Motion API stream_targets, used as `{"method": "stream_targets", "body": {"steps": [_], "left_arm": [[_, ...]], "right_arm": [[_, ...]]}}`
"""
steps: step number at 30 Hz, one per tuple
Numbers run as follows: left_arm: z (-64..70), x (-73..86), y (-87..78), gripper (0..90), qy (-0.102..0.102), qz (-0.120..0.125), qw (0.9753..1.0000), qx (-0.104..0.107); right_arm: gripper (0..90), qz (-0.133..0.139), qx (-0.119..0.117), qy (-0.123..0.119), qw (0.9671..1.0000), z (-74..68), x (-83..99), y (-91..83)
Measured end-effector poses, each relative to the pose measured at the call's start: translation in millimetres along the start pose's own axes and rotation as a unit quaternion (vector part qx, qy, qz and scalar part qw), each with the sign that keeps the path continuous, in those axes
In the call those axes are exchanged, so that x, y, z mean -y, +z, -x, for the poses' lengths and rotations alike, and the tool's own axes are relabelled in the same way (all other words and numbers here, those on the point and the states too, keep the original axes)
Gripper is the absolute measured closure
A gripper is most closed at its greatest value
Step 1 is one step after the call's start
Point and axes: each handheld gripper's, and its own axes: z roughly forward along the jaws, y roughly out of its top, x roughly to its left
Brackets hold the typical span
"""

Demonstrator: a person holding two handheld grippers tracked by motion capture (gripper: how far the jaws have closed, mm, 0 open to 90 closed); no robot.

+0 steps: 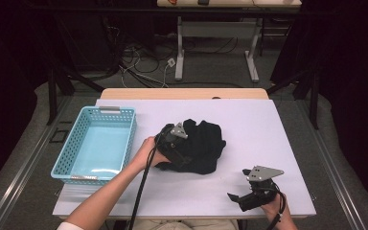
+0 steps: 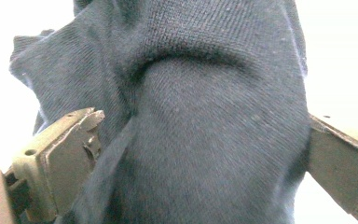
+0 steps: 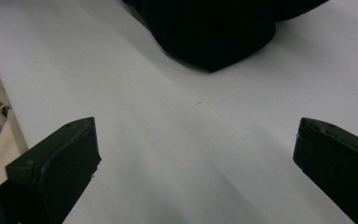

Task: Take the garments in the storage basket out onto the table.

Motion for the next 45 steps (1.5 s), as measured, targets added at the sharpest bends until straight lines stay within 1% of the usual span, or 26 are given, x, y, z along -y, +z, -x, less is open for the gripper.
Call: {"method": "stream_targets", "body": {"steps": [2, 3, 4, 5, 6, 7, 8, 10, 11, 15, 17, 18, 20, 22, 24, 25, 27, 31, 33, 34, 38, 39, 42, 45], "left_arm": [[0.2, 1.5, -6.2, 0.4, -0.004, -0.001, 1.0000, 0.001], [1.0, 2.9, -9.3, 0.0, -0.005, 0.003, 1.0000, -0.004], [0.5, 3.8, -11.9, 0.0, -0.005, 0.005, 1.0000, -0.004], [0.2, 5.7, -15.5, 0.0, -0.011, 0.006, 0.9999, -0.008], [-0.2, 7.1, -17.6, 0.0, -0.013, 0.010, 0.9998, -0.010], [-0.6, 8.8, -20.6, 0.0, -0.016, 0.010, 0.9997, -0.011], [-1.3, 10.5, -24.1, 0.0, -0.017, 0.009, 0.9997, -0.012], [-2.4, 14.4, -29.9, 0.0, -0.020, 0.006, 0.9997, -0.016], [-2.2, 16.9, -31.8, 0.0, -0.021, 0.005, 0.9996, -0.019], [-2.0, 28.4, -41.0, 0.0, -0.025, -0.007, 0.9994, -0.024], [-2.6, 32.8, -44.6, 0.0, -0.027, -0.007, 0.9993, -0.026], [-2.8, 35.1, -46.6, 0.0, -0.028, -0.007, 0.9992, -0.027], [-2.4, 39.6, -50.9, 0.0, -0.031, -0.009, 0.9991, -0.029], [-1.7, 44.1, -54.6, 0.0, -0.033, -0.013, 0.9988, -0.034], [-0.2, 48.7, -58.2, 0.0, -0.035, -0.014, 0.9987, -0.034], [0.7, 51.1, -59.6, 0.0, -0.036, -0.015, 0.9985, -0.038], [1.7, 56.0, -62.8, 0.0, -0.040, -0.014, 0.9984, -0.038], [4.9, 65.6, -69.6, 0.0, -0.045, -0.018, 0.9978, -0.045], [7.3, 70.2, -72.3, 0.0, -0.045, -0.020, 0.9976, -0.050], [8.6, 72.1, -72.7, 0.0, -0.048, -0.018, 0.9974, -0.050], [13.5, 81.2, -76.5, 0.0, -0.046, -0.028, 0.9969, -0.058], [14.6, 82.6, -77.1, 0.0, -0.049, -0.026, 0.9968, -0.058], [16.9, 88.5, -81.1, 0.0, -0.048, -0.029, 0.9966, -0.060], [20.9, 95.6, -84.5, 0.0, -0.053, -0.026, 0.9959, -0.070]], "right_arm": [[0.0, -0.005, -0.002, 0.002, 1.0000, 0.7, 0.1, -0.1], [0.0, -0.005, -0.001, 0.002, 1.0000, 0.6, 0.2, -0.4], [0.0, 0.002, 0.001, 0.000, 1.0000, 0.6, 0.3, 0.1], [0.0, 0.002, 0.002, -0.001, 1.0000, 0.6, 0.3, -0.3], [0.0, 0.000, -0.001, -0.001, 1.0000, 0.9, 0.1, -0.8], [0.0, 0.003, 0.001, 0.002, 1.0000, 0.5, 0.4, -0.3], [0.0, 0.004, 0.001, 0.006, 1.0000, 0.1, 0.5, 0.3], [0.0, -0.003, 0.000, 0.002, 1.0000, 0.5, 0.1, -0.4], [0.0, 0.002, 0.002, 0.003, 1.0000, 0.0, 0.2, 0.0], [0.0, 0.000, 0.000, 0.001, 1.0000, -0.1, 0.1, -0.2], [0.0, -0.006, -0.002, 0.002, 1.0000, 0.7, 0.1, -0.2], [0.0, 0.002, 0.002, 0.004, 1.0000, 0.3, 0.5, 1.1], [0.0, -0.002, 0.000, 0.000, 1.0000, 0.2, 0.1, 0.4], [0.0, 0.001, -0.001, 0.000, 1.0000, 0.2, 0.1, 0.5], [0.0, -0.002, 0.001, 0.001, 1.0000, 0.2, 0.1, 0.5], [0.0, 0.001, 0.003, 0.003, 1.0000, -0.2, 0.4, 0.9], [0.0, 0.001, 0.002, 0.003, 1.0000, -0.2, 0.3, 1.0], [0.0, 0.000, 0.001, 0.000, 1.0000, 0.2, 0.1, 0.7], [0.0, -0.001, 0.002, 0.001, 1.0000, 0.3, 0.1, 0.6], [0.0, 0.000, 0.003, 0.003, 1.0000, -0.2, 0.3, 1.0], [0.0, 0.001, 0.003, 0.003, 1.0000, -0.3, 0.2, 1.0], [0.0, 0.000, 0.004, 0.003, 1.0000, -0.2, 0.3, 1.0], [0.0, 0.002, 0.001, 0.002, 1.0000, -0.5, 0.2, 1.4], [0.0, 0.001, 0.002, 0.003, 1.0000, -0.4, 0.2, 1.4]]}}
